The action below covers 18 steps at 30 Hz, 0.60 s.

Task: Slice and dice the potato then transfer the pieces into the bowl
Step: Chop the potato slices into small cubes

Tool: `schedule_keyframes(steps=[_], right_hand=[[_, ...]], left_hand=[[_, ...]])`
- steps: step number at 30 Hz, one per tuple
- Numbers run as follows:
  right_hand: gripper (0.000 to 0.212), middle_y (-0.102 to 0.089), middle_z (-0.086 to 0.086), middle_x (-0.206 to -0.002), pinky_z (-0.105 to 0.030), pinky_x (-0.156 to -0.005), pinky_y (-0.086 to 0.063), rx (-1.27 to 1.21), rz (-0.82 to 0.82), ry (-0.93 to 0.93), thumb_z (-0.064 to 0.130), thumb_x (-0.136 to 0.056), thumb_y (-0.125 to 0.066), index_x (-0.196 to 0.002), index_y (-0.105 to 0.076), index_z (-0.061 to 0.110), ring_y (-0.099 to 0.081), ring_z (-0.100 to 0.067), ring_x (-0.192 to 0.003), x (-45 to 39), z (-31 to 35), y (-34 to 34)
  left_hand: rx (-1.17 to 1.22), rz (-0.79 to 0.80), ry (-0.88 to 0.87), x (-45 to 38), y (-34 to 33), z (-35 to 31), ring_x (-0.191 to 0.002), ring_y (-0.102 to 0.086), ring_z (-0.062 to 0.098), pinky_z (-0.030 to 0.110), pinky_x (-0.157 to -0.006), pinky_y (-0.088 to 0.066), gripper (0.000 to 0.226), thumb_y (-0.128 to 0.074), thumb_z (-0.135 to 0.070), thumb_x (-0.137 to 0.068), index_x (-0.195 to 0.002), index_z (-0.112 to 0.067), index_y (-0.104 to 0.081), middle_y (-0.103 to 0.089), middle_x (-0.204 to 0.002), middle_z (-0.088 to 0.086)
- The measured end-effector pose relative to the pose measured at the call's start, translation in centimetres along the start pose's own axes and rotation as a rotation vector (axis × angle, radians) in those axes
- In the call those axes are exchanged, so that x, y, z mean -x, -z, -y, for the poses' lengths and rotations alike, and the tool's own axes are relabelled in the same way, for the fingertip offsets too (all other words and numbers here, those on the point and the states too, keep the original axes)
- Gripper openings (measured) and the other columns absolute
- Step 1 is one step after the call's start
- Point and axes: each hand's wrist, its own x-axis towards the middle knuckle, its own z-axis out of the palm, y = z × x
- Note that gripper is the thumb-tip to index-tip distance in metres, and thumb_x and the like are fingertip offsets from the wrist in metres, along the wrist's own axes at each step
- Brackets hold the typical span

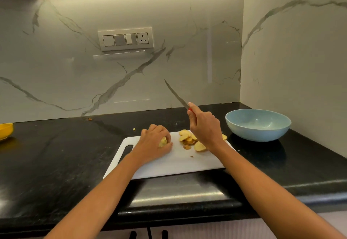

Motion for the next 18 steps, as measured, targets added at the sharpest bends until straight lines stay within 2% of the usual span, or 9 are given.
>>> schedule_keyframes(steps=[2,5,8,11,14,15,16,18], right_hand=[[0.040,-0.067,-0.007,-0.077,-0.019,-0.052,-0.042,-0.007,-0.015,0.018,0.027,-0.101,-0.037,-0.137,-0.046,0.012,-0.056,-0.014,-0.057,-0.1,0.0,0.0],[0.039,-0.066,-0.007,-0.074,-0.026,-0.053,-0.047,-0.023,-0.056,0.014,0.026,-0.101,-0.038,-0.135,-0.048,0.009,-0.057,-0.016,-0.056,-0.3,-0.3,0.2],[0.039,-0.065,-0.006,-0.072,-0.022,-0.050,-0.043,-0.041,-0.092,-0.003,0.025,-0.101,-0.039,-0.133,-0.050,0.008,-0.053,-0.012,-0.053,-0.5,-0.6,0.2],[0.039,-0.065,-0.006,-0.072,-0.022,-0.051,-0.044,-0.053,-0.102,-0.009,0.025,-0.100,-0.040,-0.133,-0.051,0.007,-0.052,-0.011,-0.053,-0.3,-0.7,0.3],[0.038,-0.066,-0.008,-0.074,-0.025,-0.054,-0.048,-0.050,-0.098,-0.005,0.025,-0.100,-0.040,-0.133,-0.051,0.007,-0.055,-0.013,-0.055,-0.1,-0.8,0.5],[0.038,-0.066,-0.008,-0.074,-0.023,-0.053,-0.047,-0.050,-0.101,-0.003,0.024,-0.100,-0.040,-0.133,-0.051,0.007,-0.055,-0.013,-0.055,-0.1,-0.8,0.5],[0.038,-0.066,-0.008,-0.074,-0.022,-0.052,-0.046,-0.052,-0.105,-0.002,0.024,-0.100,-0.040,-0.132,-0.051,0.007,-0.054,-0.013,-0.055,0.0,-0.8,0.5],[0.038,-0.066,-0.008,-0.074,-0.022,-0.052,-0.046,-0.055,-0.105,-0.004,0.024,-0.100,-0.040,-0.132,-0.052,0.006,-0.055,-0.013,-0.055,0.0,-0.8,0.6]], left_hand=[[0.008,-0.069,0.056,-0.6,0.0,1.2,-0.110,-0.040,0.013,0.030,-0.083,-0.021,0.015,-0.052,-0.033,-0.091,-0.098,-0.024,-0.062,-0.054,-0.113,-0.009],[0.136,-0.085,0.166,-0.9,-0.2,2.7,-0.106,-0.044,0.014,0.034,-0.087,-0.029,0.014,-0.053,-0.028,-0.093,-0.098,-0.023,-0.065,-0.058,-0.110,-0.006],[0.368,-0.127,0.199,-0.6,0.5,3.3,-0.095,-0.054,0.014,0.046,-0.090,-0.044,0.010,-0.057,-0.023,-0.091,-0.089,-0.025,-0.067,-0.063,-0.097,-0.005],[0.559,-0.052,0.239,0.4,2.6,3.0,-0.096,-0.053,0.010,0.035,-0.090,-0.042,0.007,-0.069,-0.018,-0.082,-0.081,-0.025,-0.066,-0.063,-0.098,-0.004],[0.593,0.177,0.350,1.8,3.7,3.3,-0.110,-0.045,0.013,0.035,-0.097,-0.035,0.021,-0.079,-0.020,-0.069,-0.083,-0.028,-0.066,-0.056,-0.114,-0.004],[0.568,0.210,0.365,2.0,3.6,3.4,-0.111,-0.043,0.012,0.036,-0.096,-0.033,0.024,-0.080,-0.020,-0.067,-0.083,-0.029,-0.066,-0.055,-0.115,-0.004],[0.544,0.189,0.364,2.1,3.4,3.3,-0.109,-0.043,0.012,0.034,-0.094,-0.034,0.024,-0.081,-0.020,-0.067,-0.082,-0.030,-0.065,-0.055,-0.114,-0.004],[0.527,0.044,0.291,1.7,2.6,2.8,-0.100,-0.048,0.013,0.030,-0.087,-0.038,0.021,-0.079,-0.019,-0.070,-0.081,-0.029,-0.064,-0.059,-0.105,-0.003]])
